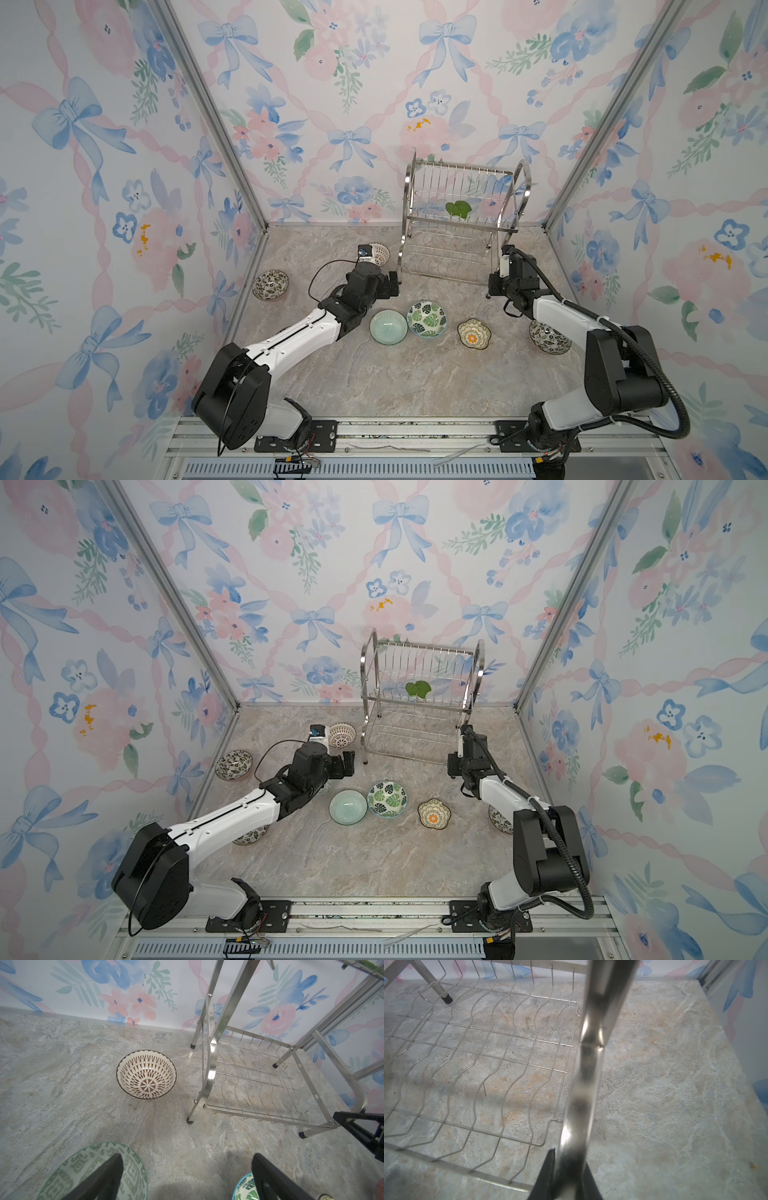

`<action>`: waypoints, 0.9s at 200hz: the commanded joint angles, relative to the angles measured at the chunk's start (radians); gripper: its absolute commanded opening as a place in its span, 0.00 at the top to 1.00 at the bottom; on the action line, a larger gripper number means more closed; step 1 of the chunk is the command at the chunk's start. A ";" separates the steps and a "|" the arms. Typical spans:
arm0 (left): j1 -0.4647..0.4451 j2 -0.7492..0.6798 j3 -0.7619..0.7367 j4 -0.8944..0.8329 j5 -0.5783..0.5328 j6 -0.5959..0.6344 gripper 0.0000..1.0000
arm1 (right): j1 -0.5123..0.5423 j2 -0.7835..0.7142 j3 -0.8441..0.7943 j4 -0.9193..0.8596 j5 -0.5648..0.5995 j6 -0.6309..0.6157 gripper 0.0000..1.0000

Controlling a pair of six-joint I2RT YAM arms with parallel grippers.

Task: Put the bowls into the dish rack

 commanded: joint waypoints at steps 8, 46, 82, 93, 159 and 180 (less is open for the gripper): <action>0.009 -0.024 0.030 -0.030 0.011 -0.005 0.02 | 0.013 0.038 0.036 -0.013 -0.068 -0.109 1.00; 0.010 -0.028 0.049 -0.063 0.021 -0.010 0.02 | 0.008 0.037 0.020 0.030 -0.031 -0.155 1.00; 0.012 -0.029 0.081 -0.099 0.031 -0.015 0.02 | -0.017 0.015 -0.030 0.104 -0.075 -0.171 1.00; 0.015 -0.027 0.096 -0.118 0.039 -0.020 0.02 | -0.017 0.021 -0.039 0.125 -0.080 -0.187 1.00; 0.048 -0.039 0.110 -0.174 0.089 -0.069 0.02 | -0.054 0.033 0.011 0.057 -0.063 -0.176 1.00; 0.061 -0.032 0.097 -0.174 0.111 -0.099 0.02 | -0.067 0.044 0.023 0.052 -0.059 -0.151 0.91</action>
